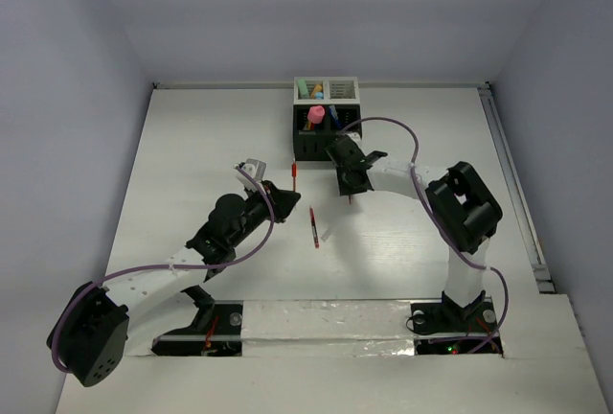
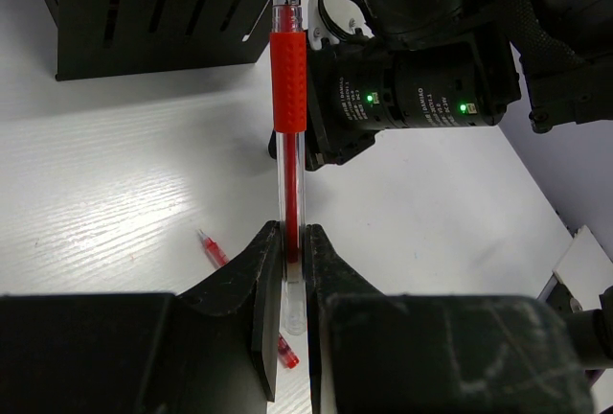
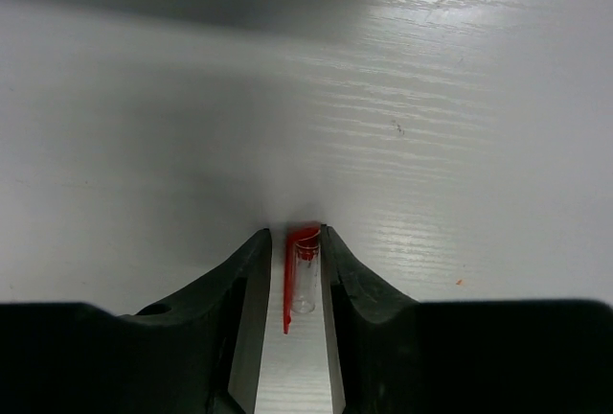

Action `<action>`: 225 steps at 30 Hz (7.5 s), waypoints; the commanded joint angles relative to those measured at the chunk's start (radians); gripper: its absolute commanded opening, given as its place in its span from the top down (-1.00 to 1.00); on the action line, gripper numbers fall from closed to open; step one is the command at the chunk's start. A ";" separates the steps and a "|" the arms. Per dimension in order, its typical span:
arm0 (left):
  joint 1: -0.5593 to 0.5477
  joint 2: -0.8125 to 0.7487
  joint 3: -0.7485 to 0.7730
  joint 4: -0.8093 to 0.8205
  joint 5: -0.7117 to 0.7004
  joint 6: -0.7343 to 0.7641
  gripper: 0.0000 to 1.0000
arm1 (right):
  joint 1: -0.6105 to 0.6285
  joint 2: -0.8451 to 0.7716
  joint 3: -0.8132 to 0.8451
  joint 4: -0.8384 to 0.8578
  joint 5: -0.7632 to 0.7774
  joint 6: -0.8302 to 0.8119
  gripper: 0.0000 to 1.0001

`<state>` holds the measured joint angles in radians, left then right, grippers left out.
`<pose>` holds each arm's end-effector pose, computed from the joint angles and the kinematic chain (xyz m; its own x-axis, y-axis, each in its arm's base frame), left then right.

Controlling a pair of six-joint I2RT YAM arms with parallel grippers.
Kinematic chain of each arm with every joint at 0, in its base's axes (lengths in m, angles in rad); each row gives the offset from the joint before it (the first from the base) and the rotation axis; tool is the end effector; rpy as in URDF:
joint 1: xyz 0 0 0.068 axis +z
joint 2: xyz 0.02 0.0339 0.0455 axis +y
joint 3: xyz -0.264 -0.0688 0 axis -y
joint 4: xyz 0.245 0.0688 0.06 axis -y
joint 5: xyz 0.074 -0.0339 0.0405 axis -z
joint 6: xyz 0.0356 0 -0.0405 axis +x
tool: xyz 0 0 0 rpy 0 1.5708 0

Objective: Sort the stationery into containers
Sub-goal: Pick up the pen cap from the center of the board, then close the pen cap on the pen.

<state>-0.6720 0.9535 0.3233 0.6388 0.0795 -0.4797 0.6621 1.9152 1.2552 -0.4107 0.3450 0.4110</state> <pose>0.1626 -0.1329 0.2338 -0.3091 -0.3420 -0.8874 0.6088 0.6457 -0.4609 0.3158 0.2309 0.1648 -0.8145 -0.1582 -0.5581 -0.1366 0.9874 -0.0805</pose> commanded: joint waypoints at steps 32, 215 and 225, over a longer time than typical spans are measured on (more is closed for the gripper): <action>0.006 0.027 0.034 0.079 0.048 0.000 1.00 | 0.007 -0.290 -0.203 0.119 -0.055 -0.008 1.00; -0.003 -0.030 0.034 0.200 0.385 -0.079 1.00 | 0.036 -0.932 -0.407 0.556 -0.676 -0.048 -0.31; -0.021 -0.022 0.014 0.278 0.468 -0.091 1.00 | -0.067 -0.702 -0.194 0.573 -0.986 -0.021 -0.68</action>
<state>-0.6880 0.9340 0.3458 0.8131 0.4961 -0.5701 0.5934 1.1984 1.0042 0.1566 -0.5022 0.3954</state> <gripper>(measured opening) 0.069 0.851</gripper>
